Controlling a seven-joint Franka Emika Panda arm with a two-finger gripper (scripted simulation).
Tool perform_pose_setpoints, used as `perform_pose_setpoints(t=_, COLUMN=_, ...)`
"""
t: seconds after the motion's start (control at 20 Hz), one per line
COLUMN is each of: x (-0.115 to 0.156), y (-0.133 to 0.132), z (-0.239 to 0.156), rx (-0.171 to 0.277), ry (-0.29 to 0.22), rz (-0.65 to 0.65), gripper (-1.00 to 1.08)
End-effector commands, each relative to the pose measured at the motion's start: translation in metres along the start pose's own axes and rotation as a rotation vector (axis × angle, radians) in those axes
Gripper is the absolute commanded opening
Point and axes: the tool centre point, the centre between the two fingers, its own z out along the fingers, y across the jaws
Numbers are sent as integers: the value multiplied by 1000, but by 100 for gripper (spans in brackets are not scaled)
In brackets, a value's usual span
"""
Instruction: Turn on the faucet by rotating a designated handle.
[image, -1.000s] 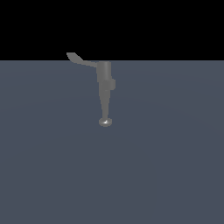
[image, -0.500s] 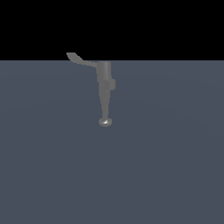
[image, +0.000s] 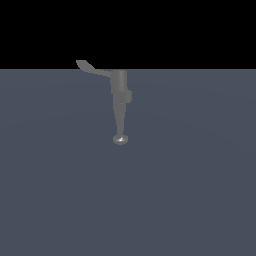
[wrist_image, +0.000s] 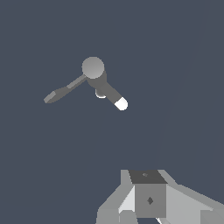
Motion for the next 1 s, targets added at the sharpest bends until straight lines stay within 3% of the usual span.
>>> perform_pose_setpoints(t=0.0, x=10, y=-11, z=7, rx=-2, ry=0, rz=56, gripper=-100)
perform_pose_setpoints(t=0.95, x=75, y=-96, z=81, rx=-8, ry=-10, rz=470, gripper=-100)
